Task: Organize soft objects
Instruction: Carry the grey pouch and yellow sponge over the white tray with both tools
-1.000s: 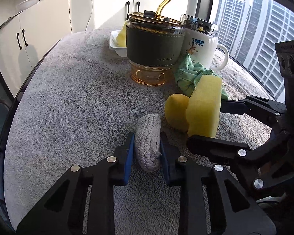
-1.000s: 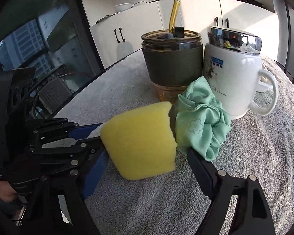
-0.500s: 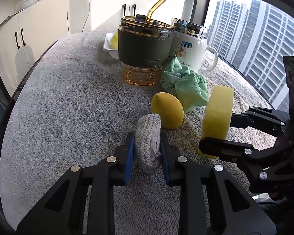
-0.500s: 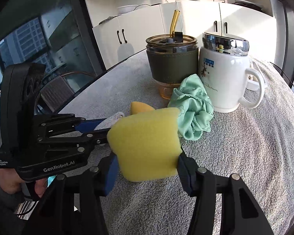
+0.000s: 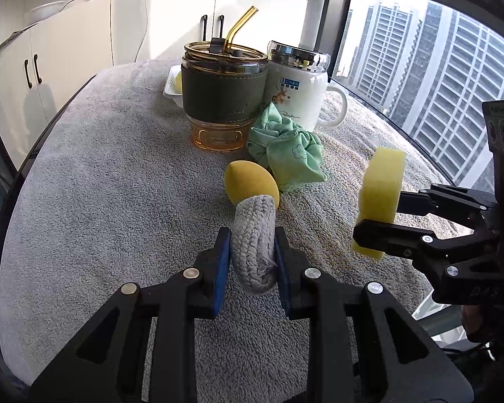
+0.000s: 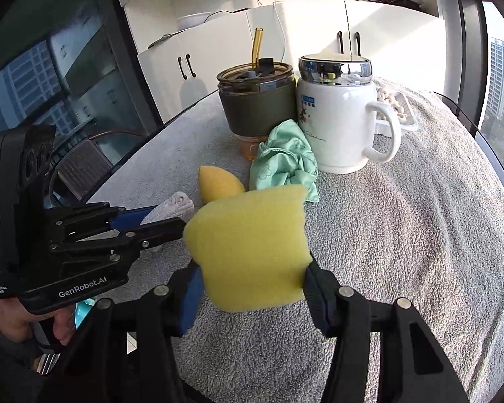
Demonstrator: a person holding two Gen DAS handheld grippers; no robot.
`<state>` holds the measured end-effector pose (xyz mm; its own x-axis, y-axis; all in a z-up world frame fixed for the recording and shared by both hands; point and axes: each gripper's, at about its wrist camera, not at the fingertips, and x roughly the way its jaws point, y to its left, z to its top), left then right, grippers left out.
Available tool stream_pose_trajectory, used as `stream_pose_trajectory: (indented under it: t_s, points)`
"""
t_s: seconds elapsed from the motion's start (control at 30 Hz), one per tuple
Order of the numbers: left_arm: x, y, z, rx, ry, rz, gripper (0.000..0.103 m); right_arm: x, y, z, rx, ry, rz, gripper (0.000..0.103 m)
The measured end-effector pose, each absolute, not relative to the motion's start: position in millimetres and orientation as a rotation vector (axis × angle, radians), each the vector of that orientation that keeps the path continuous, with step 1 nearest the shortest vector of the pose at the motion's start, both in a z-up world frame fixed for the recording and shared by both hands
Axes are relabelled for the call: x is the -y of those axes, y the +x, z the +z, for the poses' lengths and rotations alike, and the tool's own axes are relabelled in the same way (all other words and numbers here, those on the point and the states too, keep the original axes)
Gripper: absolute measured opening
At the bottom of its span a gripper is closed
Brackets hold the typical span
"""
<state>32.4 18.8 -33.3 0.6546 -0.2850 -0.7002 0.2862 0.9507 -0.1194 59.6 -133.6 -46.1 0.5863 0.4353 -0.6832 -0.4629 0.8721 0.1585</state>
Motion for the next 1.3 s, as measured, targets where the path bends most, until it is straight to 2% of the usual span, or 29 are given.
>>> stream_pose_trajectory:
  t_s: [0.37, 0.57, 0.77, 0.9, 1.1, 1.3]
  points:
    - [-33.9, 44.8, 11.2, -0.717, 0.009, -0.285, 0.023, 180.1, 63.4, -5.0, -0.736, -0.033, 0.437, 0.056]
    - [-58.2, 68.4, 48.9, -0.659, 0.057, -0.257, 0.023, 216.2, 86.4, 44.8, -0.674, -0.110, 0.384, 0.056]
    - [-75.2, 121.2, 100.8, -0.603, 0.155, -0.275, 0.023, 238.3, 129.9, 108.6, -0.605, -0.271, 0.346, 0.056]
    - [-75.6, 177.9, 122.8, -0.623, 0.223, -0.315, 0.023, 246.9, 185.2, 137.0, -0.634, -0.312, 0.357, 0.056]
    - [-64.7, 263.6, 121.3, -0.730, 0.264, -0.378, 0.023, 241.1, 272.8, 152.1, -0.722, -0.385, 0.382, 0.056]
    - [-34.4, 327.2, 98.1, -0.835, 0.286, -0.494, 0.023, 220.1, 339.2, 127.0, -0.824, -0.457, 0.428, 0.056]
